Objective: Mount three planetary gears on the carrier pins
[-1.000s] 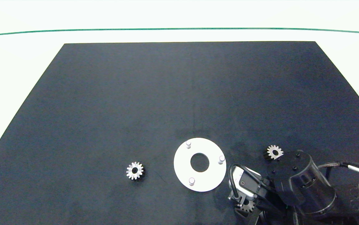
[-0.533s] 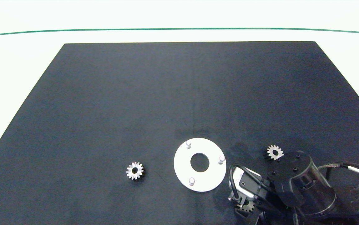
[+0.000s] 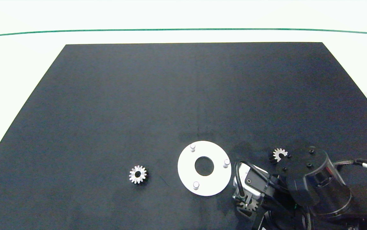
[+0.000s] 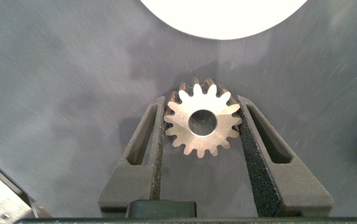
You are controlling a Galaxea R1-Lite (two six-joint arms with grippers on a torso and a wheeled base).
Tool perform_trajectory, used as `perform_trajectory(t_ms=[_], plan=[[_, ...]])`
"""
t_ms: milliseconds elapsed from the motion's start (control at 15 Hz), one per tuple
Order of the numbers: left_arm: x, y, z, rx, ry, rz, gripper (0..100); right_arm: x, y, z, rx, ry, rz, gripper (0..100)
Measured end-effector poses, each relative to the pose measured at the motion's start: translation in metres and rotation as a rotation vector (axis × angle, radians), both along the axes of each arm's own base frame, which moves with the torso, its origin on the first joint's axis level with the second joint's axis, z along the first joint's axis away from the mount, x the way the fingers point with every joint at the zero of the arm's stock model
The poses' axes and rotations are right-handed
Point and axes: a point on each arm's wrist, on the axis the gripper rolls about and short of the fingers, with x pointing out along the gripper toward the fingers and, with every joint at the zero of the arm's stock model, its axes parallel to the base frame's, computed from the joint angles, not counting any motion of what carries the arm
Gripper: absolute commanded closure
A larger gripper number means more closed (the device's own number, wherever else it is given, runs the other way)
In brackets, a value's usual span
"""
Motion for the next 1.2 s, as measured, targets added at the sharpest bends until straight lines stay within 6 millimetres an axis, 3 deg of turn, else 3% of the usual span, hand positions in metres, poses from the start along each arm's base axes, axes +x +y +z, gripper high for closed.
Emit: perform_trajectory(t_ms=[467,1200], plan=[[-0.002,0.0,0.003,0.0,-0.013,0.004,0,0.005,0.03,0.031,0.084,-0.093,0.041,81],[-0.002,0.0,0.004,0.0,-0.014,0.001,0,0.01,0.072,0.037,0.03,-0.057,0.101,81]])
